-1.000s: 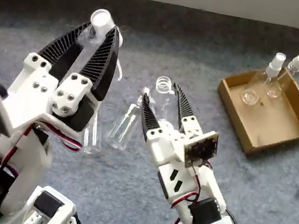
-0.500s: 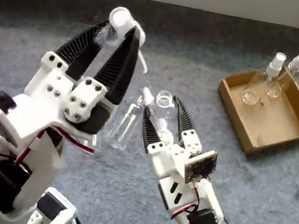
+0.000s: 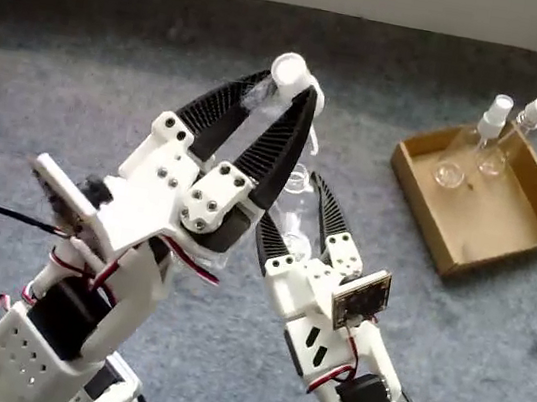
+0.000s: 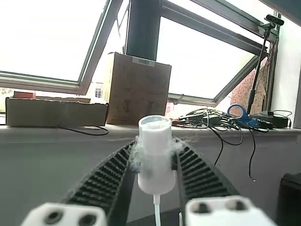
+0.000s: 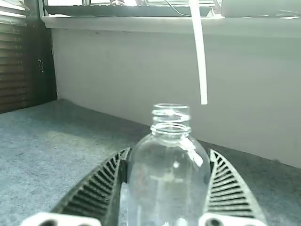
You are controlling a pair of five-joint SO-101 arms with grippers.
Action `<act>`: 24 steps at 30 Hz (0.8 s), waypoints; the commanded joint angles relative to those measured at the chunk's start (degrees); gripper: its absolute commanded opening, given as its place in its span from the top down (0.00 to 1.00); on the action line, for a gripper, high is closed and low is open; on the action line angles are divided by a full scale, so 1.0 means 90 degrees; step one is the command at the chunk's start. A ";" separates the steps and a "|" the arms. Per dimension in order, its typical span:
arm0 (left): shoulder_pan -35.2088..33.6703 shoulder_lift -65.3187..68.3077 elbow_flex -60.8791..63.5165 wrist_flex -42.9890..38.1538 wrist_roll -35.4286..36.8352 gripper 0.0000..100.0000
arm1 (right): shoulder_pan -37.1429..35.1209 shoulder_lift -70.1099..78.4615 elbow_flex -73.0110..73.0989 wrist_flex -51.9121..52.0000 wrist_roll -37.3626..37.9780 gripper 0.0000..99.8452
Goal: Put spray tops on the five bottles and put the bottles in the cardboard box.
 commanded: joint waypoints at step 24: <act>0.0093 -0.0093 -0.1245 0.1788 0.0059 0.99 | 0.0142 -0.0122 0.0103 -0.0034 -0.0039 0.84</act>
